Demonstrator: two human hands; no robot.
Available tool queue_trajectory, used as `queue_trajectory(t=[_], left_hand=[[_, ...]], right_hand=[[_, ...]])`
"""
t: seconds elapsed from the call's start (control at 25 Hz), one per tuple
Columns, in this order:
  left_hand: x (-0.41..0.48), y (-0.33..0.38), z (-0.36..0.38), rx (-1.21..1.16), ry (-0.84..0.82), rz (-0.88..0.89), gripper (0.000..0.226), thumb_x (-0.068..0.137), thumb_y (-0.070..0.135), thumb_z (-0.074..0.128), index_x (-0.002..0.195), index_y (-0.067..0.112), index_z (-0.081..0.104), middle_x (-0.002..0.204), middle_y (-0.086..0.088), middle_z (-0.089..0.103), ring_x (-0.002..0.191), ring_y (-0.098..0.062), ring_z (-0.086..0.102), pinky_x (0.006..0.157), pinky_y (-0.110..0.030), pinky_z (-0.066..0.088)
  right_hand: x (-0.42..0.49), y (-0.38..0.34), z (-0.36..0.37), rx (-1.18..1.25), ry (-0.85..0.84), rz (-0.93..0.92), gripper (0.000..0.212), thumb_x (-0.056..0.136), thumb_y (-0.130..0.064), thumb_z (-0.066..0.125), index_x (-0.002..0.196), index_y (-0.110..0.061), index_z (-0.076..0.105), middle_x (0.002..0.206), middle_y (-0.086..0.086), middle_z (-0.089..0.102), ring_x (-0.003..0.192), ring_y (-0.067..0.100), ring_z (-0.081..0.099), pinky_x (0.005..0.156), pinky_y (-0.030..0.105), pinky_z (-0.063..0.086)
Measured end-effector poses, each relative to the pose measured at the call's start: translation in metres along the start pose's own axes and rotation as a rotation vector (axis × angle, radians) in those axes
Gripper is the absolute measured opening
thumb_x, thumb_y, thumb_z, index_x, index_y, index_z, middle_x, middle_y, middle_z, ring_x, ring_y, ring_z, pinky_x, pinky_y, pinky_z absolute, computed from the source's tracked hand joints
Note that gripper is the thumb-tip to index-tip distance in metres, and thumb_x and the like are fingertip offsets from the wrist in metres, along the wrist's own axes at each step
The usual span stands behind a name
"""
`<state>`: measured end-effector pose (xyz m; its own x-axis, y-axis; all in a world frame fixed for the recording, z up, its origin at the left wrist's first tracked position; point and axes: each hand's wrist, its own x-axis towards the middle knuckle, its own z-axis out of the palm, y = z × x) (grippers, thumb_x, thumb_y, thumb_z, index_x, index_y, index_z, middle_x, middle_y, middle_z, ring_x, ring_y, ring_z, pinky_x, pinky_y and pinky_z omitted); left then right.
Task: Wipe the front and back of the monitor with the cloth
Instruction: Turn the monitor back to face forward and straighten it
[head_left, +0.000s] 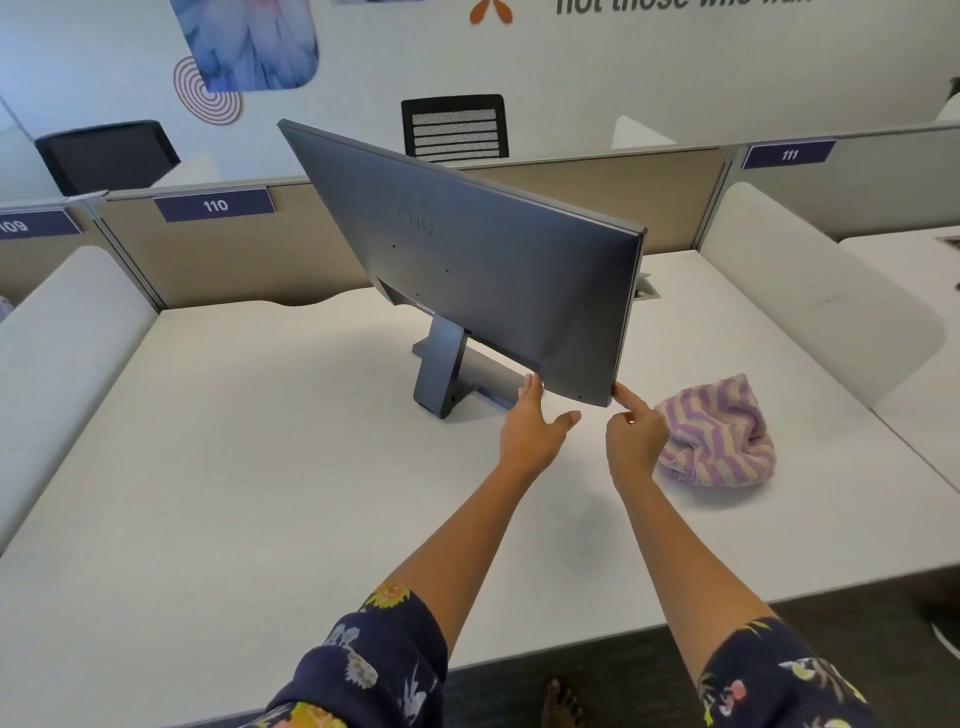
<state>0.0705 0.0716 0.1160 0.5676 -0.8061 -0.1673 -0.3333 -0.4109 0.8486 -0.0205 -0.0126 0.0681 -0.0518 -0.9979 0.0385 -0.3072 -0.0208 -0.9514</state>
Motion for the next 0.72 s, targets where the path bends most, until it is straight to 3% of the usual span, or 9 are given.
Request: queue_trajectory(t=[0.12, 0.28, 0.44, 0.56, 0.72], left_hand=[[-0.003, 0.002, 0.004, -0.001, 0.009, -0.002, 0.076, 0.092, 0.041, 0.061, 0.154, 0.029, 0.018, 0.16, -0.001, 0.025, 0.142, -0.03, 0.034, 0.11, -0.046, 0.037], [-0.006, 0.003, 0.01, 0.02, 0.031, -0.021, 0.073, 0.093, 0.042, 0.059, 0.154, 0.028, 0.02, 0.158, -0.001, 0.029, 0.14, -0.03, 0.037, 0.109, -0.045, 0.037], [-0.004, 0.01, 0.02, -0.022, 0.102, -0.079, 0.068, 0.094, 0.041, 0.057, 0.153, 0.028, 0.024, 0.155, -0.002, 0.036, 0.137, -0.029, 0.042, 0.108, -0.043, 0.039], [-0.003, 0.022, 0.031, -0.055, 0.158, -0.109, 0.066, 0.095, 0.042, 0.057, 0.152, 0.025, 0.028, 0.151, -0.002, 0.043, 0.133, -0.027, 0.047, 0.105, -0.04, 0.042], [-0.003, 0.033, 0.05, -0.055, 0.207, -0.162, 0.07, 0.094, 0.047, 0.056, 0.153, 0.023, 0.026, 0.152, -0.002, 0.04, 0.137, -0.027, 0.042, 0.107, -0.04, 0.04]], right_hand=[[-0.004, 0.003, -0.003, 0.009, 0.009, -0.002, 0.042, 0.095, 0.005, 0.047, 0.126, -0.016, 0.067, 0.126, 0.004, 0.067, 0.08, 0.027, 0.065, 0.075, 0.038, 0.059], [-0.003, 0.005, -0.007, 0.007, 0.001, -0.013, 0.042, 0.095, 0.006, 0.046, 0.124, -0.015, 0.068, 0.122, 0.003, 0.069, 0.063, 0.014, 0.054, 0.055, 0.019, 0.047], [0.004, 0.006, -0.015, 0.027, -0.04, 0.016, 0.044, 0.095, 0.007, 0.043, 0.124, -0.016, 0.068, 0.121, 0.002, 0.069, 0.056, 0.011, 0.05, 0.05, 0.017, 0.044], [0.016, 0.005, -0.025, 0.074, -0.107, 0.048, 0.041, 0.097, 0.005, 0.042, 0.121, -0.015, 0.07, 0.118, 0.001, 0.07, 0.064, 0.011, 0.057, 0.058, 0.022, 0.052], [0.023, 0.002, -0.028, 0.109, -0.145, 0.023, 0.031, 0.098, 0.001, 0.048, 0.114, -0.01, 0.073, 0.114, 0.006, 0.072, 0.098, 0.016, 0.065, 0.092, 0.035, 0.055]])
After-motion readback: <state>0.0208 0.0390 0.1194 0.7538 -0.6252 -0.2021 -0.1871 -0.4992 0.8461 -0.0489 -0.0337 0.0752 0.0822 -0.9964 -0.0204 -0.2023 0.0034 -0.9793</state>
